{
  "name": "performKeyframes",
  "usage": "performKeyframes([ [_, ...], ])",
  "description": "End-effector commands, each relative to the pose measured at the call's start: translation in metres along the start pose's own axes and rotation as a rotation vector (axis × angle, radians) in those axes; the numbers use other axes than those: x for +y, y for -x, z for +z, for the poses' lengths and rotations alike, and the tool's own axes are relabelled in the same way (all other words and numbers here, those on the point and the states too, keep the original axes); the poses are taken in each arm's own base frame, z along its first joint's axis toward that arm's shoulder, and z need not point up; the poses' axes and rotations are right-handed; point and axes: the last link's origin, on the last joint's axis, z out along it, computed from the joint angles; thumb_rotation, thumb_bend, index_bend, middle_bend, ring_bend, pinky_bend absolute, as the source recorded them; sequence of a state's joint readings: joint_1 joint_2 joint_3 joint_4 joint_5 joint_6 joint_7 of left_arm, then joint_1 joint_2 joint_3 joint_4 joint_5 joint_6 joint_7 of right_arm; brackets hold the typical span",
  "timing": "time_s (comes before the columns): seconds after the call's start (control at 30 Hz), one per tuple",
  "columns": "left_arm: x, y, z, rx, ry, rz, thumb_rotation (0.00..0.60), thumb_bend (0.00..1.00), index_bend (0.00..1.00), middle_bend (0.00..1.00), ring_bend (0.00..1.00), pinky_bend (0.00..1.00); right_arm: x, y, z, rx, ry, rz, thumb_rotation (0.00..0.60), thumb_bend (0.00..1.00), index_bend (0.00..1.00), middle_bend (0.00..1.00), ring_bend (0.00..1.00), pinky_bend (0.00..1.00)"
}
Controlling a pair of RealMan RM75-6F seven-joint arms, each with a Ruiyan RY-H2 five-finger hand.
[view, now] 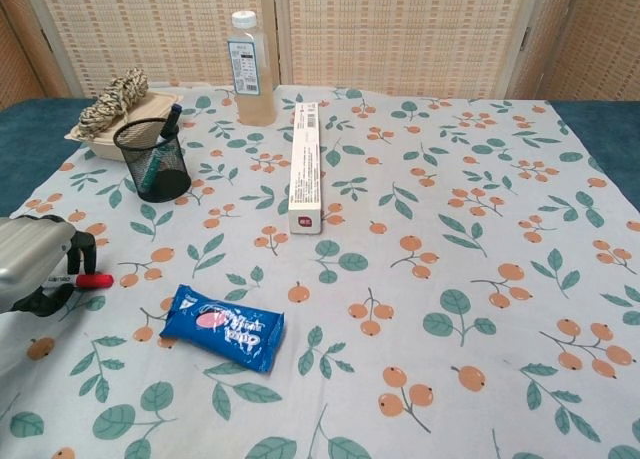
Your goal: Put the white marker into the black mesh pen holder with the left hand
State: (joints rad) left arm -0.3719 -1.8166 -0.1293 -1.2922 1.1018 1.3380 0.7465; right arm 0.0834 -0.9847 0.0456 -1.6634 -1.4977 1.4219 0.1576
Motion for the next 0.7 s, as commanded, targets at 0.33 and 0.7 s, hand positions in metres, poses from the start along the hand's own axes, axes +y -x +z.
performKeyframes([
  [0.33,0.001,-0.042,-0.003,0.166,0.051,-0.104,0.6,0.42,0.48,0.51,0.18,0.2,0.0,0.0,0.001,0.004,-0.006,0.01,0.6,0.0,0.31,0.09,0.05,0.0],
  [0.7,-0.036,-0.139,0.028,0.241,0.2,-0.718,0.6,0.42,0.48,0.51,0.18,0.21,-0.002,-0.001,0.0,0.01,-0.038,0.035,0.6,0.0,0.3,0.09,0.05,0.0],
])
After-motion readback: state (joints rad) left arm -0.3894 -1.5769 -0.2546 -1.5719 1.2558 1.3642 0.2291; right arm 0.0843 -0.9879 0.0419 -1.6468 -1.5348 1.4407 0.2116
